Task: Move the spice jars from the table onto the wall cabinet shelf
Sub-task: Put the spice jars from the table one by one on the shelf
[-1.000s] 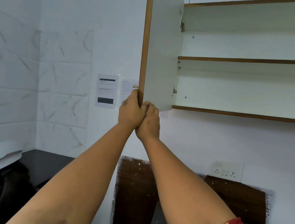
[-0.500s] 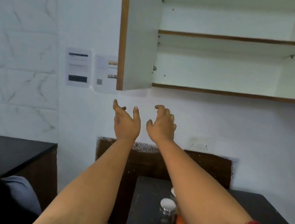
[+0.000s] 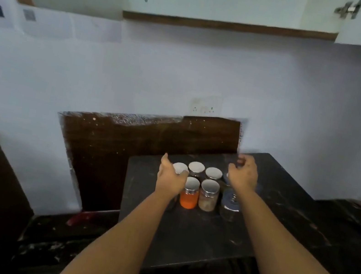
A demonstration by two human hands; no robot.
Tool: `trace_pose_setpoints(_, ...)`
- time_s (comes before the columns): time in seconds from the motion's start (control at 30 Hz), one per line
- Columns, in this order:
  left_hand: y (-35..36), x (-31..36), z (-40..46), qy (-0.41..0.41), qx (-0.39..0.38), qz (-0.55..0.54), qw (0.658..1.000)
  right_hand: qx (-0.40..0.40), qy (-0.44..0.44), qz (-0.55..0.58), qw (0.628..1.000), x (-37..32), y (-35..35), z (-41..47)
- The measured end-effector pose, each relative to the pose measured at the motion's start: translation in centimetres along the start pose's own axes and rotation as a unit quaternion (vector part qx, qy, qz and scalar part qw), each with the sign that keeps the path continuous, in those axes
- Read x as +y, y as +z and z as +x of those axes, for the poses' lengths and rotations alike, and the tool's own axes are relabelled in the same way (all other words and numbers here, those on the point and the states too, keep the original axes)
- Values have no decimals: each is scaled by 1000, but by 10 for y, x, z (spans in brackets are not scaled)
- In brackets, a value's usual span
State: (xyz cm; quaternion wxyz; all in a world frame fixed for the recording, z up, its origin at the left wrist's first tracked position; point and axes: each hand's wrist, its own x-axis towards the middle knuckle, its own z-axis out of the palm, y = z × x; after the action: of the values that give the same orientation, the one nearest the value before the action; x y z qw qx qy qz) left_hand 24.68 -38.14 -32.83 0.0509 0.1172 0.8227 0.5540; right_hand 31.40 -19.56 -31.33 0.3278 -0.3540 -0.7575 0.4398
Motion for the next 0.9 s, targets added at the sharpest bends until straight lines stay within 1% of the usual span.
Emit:
trace_pose_setpoints(0.1,29,-40,6,-66,-23,32,997,-22,56,-33,998,52,8,12)
trace_pose_setpoints(0.2,55,-67,13,-101,-33,54,993,-66,73,-81,992,91,21,16)
trace_pose_setpoints(0.27,70,-80,18,-122,-35,72,989,-101,37,-130,986,109,32,18)
trace_pose_setpoints(0.4,92,-92,35,-169,-31,76,982,-190,-97,-199,956,121,62,34)
trace_pose_setpoints(0.47,98,-96,45,-170,-15,77,982,-238,-167,-230,929,119,82,46)
trace_pose_setpoints(0.53,101,-94,53,-156,11,83,984,-270,-253,-281,886,113,103,59)
trace_pose_setpoints(0.6,101,-91,60,-153,37,81,984,-294,-306,-321,847,105,124,66)
trace_pose_setpoints(0.67,103,-88,67,-162,60,74,982,-332,-310,-341,823,102,142,69)
trace_pose_setpoints(0.77,106,-87,71,-179,76,52,980,-383,-286,-383,790,103,161,68)
trace_pose_setpoints(0.83,108,-87,72,-182,82,39,979,-384,-284,-396,784,105,166,68)
trace_pose_setpoints(0.9,108,-86,73,-186,89,22,978,-365,-295,-387,794,107,167,70)
